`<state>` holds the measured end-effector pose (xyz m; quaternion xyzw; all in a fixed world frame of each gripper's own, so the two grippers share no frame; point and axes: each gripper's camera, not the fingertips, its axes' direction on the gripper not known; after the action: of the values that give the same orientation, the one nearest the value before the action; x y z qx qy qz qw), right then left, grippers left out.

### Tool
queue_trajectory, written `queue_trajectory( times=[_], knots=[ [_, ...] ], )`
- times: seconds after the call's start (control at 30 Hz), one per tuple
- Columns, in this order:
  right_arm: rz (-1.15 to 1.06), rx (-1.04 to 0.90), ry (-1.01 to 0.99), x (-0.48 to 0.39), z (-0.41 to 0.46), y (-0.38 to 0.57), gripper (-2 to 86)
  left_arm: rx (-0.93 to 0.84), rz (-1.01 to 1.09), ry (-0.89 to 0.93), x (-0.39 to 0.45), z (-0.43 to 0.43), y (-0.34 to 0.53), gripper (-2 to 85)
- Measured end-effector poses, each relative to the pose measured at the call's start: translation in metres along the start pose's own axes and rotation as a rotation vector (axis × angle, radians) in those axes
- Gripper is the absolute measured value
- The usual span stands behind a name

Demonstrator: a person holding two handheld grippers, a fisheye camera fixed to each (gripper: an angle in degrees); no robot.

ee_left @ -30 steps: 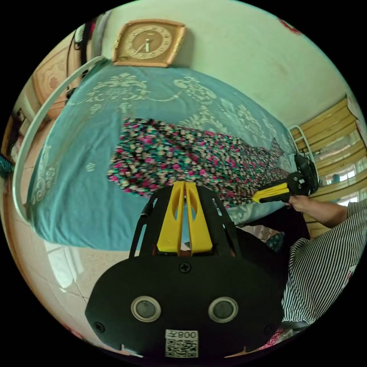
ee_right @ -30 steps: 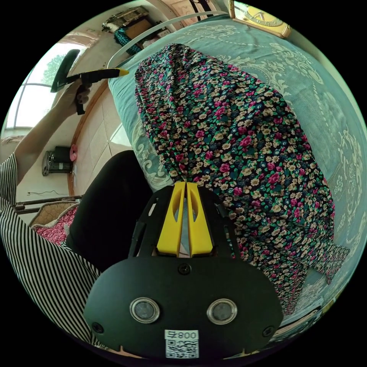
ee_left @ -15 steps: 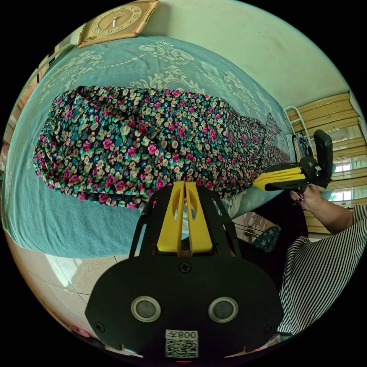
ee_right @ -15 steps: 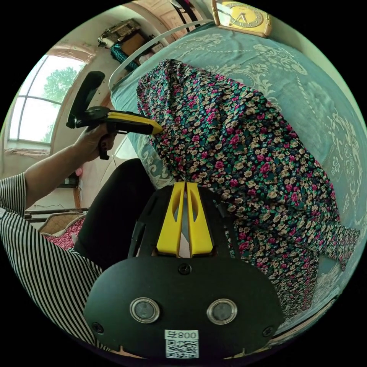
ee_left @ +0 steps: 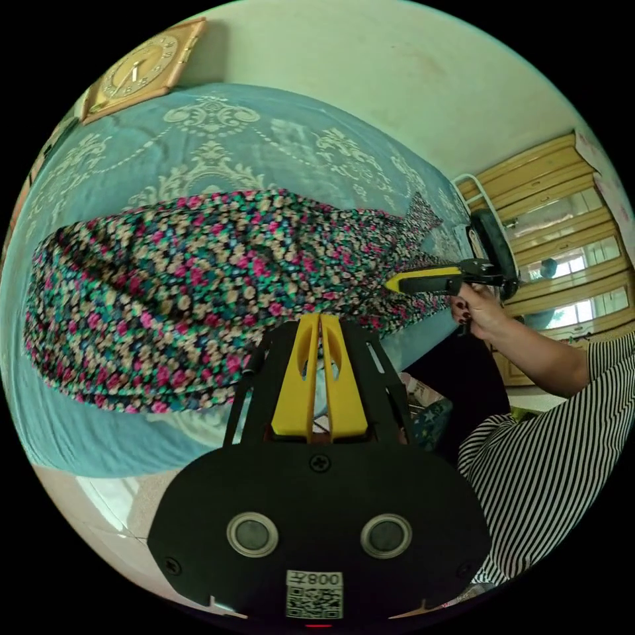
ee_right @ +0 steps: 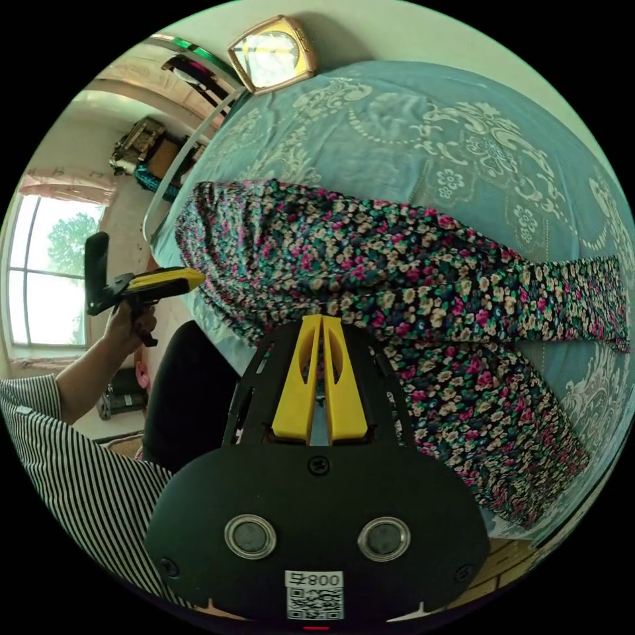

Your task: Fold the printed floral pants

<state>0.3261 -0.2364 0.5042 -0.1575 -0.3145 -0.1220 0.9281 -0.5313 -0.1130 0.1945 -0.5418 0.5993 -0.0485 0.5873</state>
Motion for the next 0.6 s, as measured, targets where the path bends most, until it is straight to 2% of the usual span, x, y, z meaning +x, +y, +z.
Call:
queue_trajectory(
  times=[0.2,0.4,0.6],
  knots=[
    [0.06,0.071,-0.088,0.011,-0.055,0.023,1.0,-0.092,0.13,0.051,0.048,0.052,-0.034,6.9],
    [0.215,0.194,0.018,0.062,-0.144,0.033,3.6,-0.161,0.157,-0.06,0.08,0.081,-0.053,4.1],
    [0.358,0.211,0.13,0.109,-0.211,0.02,5.8,-0.171,0.157,-0.067,0.105,0.092,-0.068,1.2]
  ],
)
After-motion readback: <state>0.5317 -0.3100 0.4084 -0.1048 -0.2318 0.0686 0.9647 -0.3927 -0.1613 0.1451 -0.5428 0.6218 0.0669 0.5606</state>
